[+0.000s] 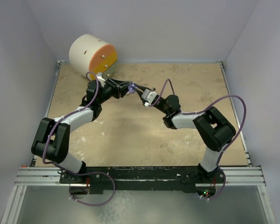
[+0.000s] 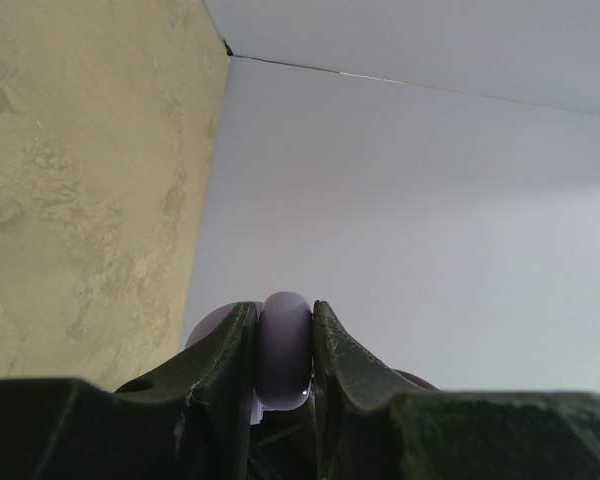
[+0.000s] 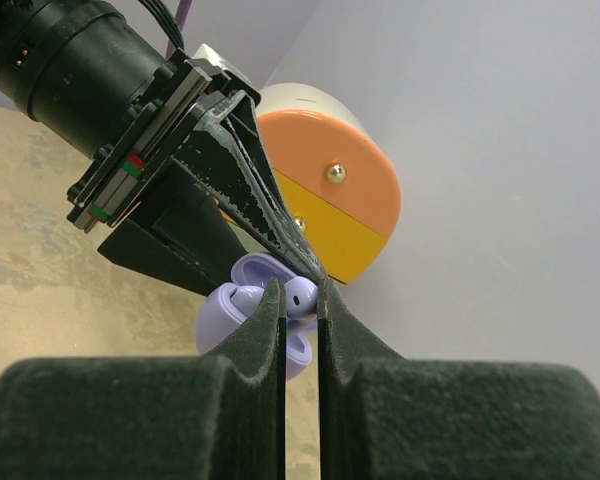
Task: Insert the wireless bluetooth earbuds into the charging case
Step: Place the earbud in the charging case.
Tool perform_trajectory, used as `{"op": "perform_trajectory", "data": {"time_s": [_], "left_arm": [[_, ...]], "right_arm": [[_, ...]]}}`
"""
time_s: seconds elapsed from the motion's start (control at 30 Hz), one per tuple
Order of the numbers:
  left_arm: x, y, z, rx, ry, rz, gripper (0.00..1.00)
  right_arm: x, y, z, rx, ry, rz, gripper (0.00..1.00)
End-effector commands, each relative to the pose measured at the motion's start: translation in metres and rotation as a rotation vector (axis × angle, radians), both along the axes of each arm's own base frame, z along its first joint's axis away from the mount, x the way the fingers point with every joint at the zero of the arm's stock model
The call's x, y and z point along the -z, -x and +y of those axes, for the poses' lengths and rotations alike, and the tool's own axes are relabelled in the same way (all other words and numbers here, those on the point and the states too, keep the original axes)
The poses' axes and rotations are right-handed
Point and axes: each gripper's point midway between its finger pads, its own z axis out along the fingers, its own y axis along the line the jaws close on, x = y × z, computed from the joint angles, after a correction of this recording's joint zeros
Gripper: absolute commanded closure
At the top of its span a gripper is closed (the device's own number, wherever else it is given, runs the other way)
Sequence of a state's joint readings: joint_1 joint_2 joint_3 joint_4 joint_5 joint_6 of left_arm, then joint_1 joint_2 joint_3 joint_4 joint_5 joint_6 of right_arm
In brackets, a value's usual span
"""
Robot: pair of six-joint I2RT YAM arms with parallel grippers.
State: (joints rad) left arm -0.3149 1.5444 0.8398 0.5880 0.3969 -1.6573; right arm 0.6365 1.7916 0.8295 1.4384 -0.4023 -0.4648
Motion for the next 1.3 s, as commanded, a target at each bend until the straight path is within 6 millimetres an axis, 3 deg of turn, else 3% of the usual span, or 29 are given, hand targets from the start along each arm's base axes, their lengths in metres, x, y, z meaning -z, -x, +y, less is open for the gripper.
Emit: {"op": "perform_trajectory", "data": {"time_s": [0.0, 1.27], "left_arm": [[-0.049, -0.002, 0.000, -0.009, 0.043, -0.143, 1.00], [-0.042, -0.005, 0.001, -0.026, 0.034, -0.125, 1.00]], "right_arm": [[-0.023, 0.007, -0.001, -0.010, -0.039, -0.009, 0.93], [-0.033, 0.017, -0.004, -0.016, -0.064, 0.008, 0.88]]}}
